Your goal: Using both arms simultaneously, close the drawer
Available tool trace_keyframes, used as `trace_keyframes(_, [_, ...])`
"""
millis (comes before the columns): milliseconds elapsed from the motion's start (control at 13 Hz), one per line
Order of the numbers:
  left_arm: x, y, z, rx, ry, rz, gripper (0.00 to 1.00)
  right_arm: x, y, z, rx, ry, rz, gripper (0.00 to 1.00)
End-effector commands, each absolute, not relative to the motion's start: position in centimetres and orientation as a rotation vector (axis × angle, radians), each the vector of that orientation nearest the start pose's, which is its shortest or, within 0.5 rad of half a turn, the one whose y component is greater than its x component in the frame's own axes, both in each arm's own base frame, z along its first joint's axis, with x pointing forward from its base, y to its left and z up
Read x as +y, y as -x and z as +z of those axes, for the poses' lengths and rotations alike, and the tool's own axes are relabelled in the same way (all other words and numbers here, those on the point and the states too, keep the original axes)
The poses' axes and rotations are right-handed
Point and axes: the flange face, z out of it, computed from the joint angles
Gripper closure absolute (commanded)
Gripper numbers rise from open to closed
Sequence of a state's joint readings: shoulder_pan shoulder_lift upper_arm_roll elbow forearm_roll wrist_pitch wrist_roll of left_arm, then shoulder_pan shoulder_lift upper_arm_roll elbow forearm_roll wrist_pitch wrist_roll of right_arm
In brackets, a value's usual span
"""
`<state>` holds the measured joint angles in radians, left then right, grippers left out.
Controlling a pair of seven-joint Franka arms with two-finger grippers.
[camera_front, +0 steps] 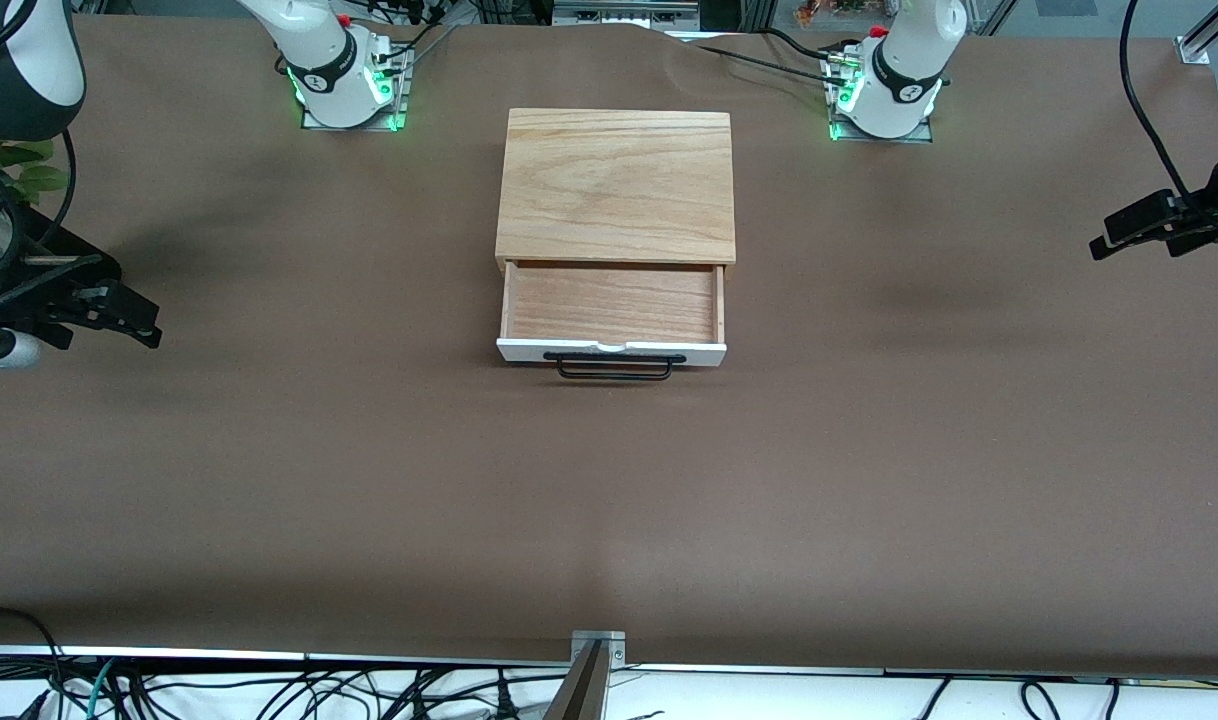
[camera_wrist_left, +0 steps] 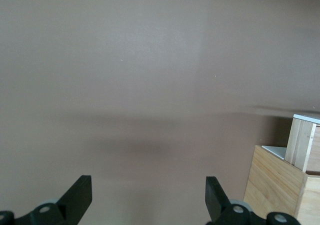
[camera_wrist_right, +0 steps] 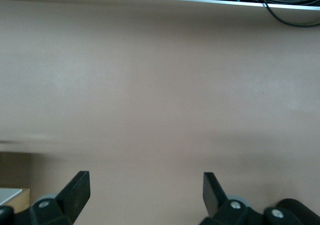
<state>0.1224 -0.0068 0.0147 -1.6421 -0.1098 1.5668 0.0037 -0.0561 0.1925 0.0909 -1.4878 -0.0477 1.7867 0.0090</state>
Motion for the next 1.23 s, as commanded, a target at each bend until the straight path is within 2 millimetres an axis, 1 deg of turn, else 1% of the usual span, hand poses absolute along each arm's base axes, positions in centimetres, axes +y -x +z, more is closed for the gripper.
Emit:
trace_keyframes(0, [6.75, -54.64, 60.11, -0.209, 3.272, 0.071, 0.00, 1.80, -62.83, 57.44, -0.027, 3.157, -0.158, 0.00])
trace_keyframes(385, [6.79, -54.68, 60.54, -0.205, 3.269, 0.056, 0.00, 1.11, -62.88, 57.34, -0.009, 3.153, -0.154, 0.00])
trace_keyframes(1154, [6.27, -54.75, 60.51, -0.192, 3.271, 0.062, 0.00, 1.34, -62.89, 57.35, 0.006, 3.147, -0.156, 0.00])
